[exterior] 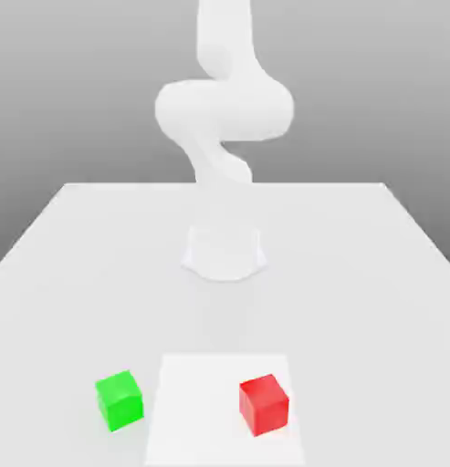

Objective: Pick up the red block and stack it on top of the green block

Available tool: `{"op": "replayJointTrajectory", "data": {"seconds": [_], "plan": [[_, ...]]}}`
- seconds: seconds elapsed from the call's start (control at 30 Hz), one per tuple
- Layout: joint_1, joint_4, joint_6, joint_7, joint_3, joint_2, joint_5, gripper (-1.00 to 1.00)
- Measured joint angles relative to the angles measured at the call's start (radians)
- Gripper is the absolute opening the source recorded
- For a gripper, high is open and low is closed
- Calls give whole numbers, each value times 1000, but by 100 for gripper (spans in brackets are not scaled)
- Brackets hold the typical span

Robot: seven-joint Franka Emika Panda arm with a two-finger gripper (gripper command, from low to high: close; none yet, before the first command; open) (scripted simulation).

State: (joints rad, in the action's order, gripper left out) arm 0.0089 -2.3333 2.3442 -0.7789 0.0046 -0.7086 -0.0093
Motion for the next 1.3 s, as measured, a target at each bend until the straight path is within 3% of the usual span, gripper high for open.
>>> {"op": "replayJointTrajectory", "data": {"seconds": [0.7,0.9,0.93,1.13,1.3], "plan": [[72,-280,371,228,30,767,-8,0],[79,-272,538,234,24,984,-20,0],[81,-269,561,233,21,1012,-23,-100],[81,-267,572,230,20,1026,-27,-100],[71,-287,460,241,34,894,-12,-100]]}}
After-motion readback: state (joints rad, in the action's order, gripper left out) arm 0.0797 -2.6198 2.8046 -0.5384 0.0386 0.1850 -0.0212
